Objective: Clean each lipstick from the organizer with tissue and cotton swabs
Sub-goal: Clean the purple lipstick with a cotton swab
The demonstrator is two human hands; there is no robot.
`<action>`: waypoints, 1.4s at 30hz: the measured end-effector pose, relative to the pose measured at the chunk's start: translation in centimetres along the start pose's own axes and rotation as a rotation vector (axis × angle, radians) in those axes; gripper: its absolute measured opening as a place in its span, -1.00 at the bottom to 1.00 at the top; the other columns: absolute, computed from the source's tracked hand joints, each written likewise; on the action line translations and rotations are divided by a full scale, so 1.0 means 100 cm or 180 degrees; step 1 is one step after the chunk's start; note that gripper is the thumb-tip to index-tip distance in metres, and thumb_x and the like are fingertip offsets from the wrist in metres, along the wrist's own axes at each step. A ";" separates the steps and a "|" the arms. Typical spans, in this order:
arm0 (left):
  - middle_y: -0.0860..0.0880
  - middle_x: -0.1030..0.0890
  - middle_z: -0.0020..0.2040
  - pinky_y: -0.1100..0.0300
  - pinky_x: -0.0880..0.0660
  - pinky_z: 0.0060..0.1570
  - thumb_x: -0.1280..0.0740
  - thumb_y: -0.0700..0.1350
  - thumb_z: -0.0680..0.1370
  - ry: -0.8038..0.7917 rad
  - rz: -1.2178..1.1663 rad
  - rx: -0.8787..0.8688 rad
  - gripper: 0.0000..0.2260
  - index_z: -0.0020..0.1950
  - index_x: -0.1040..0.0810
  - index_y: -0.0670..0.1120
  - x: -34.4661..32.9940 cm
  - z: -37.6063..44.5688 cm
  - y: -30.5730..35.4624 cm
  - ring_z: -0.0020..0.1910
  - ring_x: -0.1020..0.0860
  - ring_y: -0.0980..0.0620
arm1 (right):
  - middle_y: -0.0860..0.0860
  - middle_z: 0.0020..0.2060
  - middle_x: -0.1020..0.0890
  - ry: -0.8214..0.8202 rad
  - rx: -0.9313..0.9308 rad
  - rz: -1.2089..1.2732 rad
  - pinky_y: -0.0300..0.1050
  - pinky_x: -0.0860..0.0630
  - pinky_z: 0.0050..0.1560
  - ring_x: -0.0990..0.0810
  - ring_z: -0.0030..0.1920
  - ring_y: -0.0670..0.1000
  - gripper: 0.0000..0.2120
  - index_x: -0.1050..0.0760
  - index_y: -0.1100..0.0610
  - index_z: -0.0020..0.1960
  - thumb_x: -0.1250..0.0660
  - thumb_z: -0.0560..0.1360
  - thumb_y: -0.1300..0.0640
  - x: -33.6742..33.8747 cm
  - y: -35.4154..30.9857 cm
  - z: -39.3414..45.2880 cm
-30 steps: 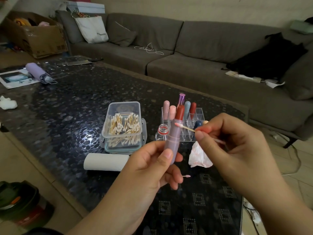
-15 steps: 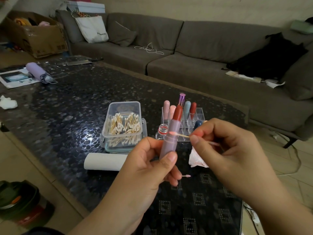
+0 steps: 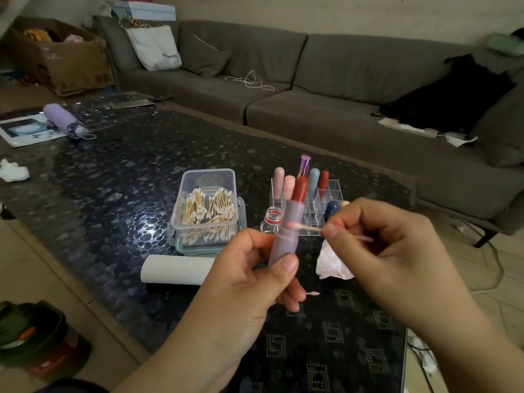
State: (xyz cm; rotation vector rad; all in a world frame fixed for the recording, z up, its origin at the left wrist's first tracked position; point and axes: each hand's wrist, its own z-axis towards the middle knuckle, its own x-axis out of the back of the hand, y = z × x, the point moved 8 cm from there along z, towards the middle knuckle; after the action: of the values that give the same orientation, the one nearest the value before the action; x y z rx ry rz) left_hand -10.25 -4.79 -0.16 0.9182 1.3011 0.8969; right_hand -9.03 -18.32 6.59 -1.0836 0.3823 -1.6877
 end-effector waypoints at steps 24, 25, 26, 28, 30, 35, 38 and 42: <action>-0.05 -0.60 -0.40 0.26 -0.49 -0.35 -0.39 -0.04 0.38 0.0149 0.0370 -0.0357 -0.74 -0.03 -0.49 -0.14 0.006 -0.001 0.006 -0.38 -0.58 0.01 | 0.06 -0.52 -0.44 0.0016 -0.0189 0.0201 -0.41 -0.27 -0.45 -0.31 -0.50 -0.15 -0.90 -0.54 0.05 -0.26 -0.39 0.37 0.04 0.003 0.002 0.001; -0.04 -0.60 -0.39 0.25 -0.49 -0.35 -0.42 -0.03 0.43 0.0126 0.0331 -0.0341 -0.76 -0.03 -0.49 -0.14 0.006 0.000 0.006 -0.38 -0.58 0.02 | 0.06 -0.52 -0.43 0.0016 -0.0220 0.0261 -0.41 -0.27 -0.45 -0.31 -0.50 -0.15 -0.93 -0.54 0.05 -0.27 -0.38 0.37 0.08 0.003 0.003 0.001; -0.03 -0.61 -0.37 0.25 -0.49 -0.36 -0.42 -0.04 0.45 0.0100 0.0295 -0.0334 -0.77 -0.03 -0.50 -0.15 0.006 0.000 0.005 -0.38 -0.58 0.03 | 0.05 -0.52 -0.41 0.0004 -0.0226 0.0319 -0.39 -0.27 -0.45 -0.30 -0.50 -0.15 -0.93 -0.55 0.05 -0.28 -0.38 0.37 0.09 0.001 0.003 0.001; -0.02 -0.61 -0.35 0.25 -0.49 -0.36 -0.35 -0.08 0.39 0.0041 0.0257 -0.0325 -0.77 -0.03 -0.51 -0.15 0.005 0.000 0.004 -0.38 -0.58 0.03 | 0.06 -0.51 -0.39 -0.0023 -0.0173 0.0405 -0.36 -0.27 -0.45 -0.29 -0.49 -0.16 -0.88 -0.55 0.06 -0.27 -0.39 0.38 0.04 -0.002 0.001 0.001; -0.02 -0.61 -0.34 0.25 -0.49 -0.35 -0.34 -0.07 0.38 -0.0009 0.0280 -0.0314 -0.76 -0.02 -0.51 -0.16 0.003 0.000 0.003 -0.37 -0.58 0.03 | 0.03 -0.52 -0.39 -0.0023 -0.0119 0.0418 -0.36 -0.27 -0.45 -0.29 -0.49 -0.17 -0.84 -0.55 0.05 -0.25 -0.36 0.37 -0.03 -0.004 -0.001 0.001; -0.01 -0.61 -0.33 0.24 -0.49 -0.35 -0.34 -0.06 0.38 -0.0043 0.0260 -0.0280 -0.76 -0.03 -0.52 -0.16 0.002 0.000 0.002 -0.36 -0.57 0.02 | 0.00 -0.53 -0.42 -0.0010 -0.0189 0.0387 -0.40 -0.27 -0.45 -0.30 -0.51 -0.17 -0.94 -0.56 0.04 -0.26 -0.40 0.37 0.07 0.002 0.001 0.001; 0.00 -0.61 -0.30 0.26 -0.50 -0.35 -0.35 -0.06 0.37 -0.0060 0.0160 -0.0236 -0.77 -0.04 -0.55 -0.15 0.002 0.000 0.001 -0.36 -0.58 0.01 | 0.05 -0.51 -0.42 -0.0038 -0.0185 0.0430 -0.38 -0.27 -0.45 -0.29 -0.49 -0.17 -0.93 -0.55 0.05 -0.25 -0.38 0.38 0.08 -0.002 0.000 0.002; 0.00 -0.61 -0.26 0.26 -0.49 -0.39 -0.34 -0.08 0.38 -0.0165 -0.0043 -0.0221 -0.85 -0.15 -0.62 -0.12 -0.003 0.000 -0.001 -0.38 -0.57 0.01 | 0.07 -0.46 -0.49 -0.0076 -0.0126 0.0433 -0.37 -0.32 -0.42 -0.34 -0.47 -0.12 -0.87 -0.56 0.02 -0.23 -0.38 0.37 -0.04 -0.004 0.000 0.002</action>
State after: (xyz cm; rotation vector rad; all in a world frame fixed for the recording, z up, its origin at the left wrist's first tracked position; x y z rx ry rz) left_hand -10.27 -5.09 -0.13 0.8722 1.2231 0.8968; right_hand -8.80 -17.88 6.47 -1.0815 0.4654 -1.5515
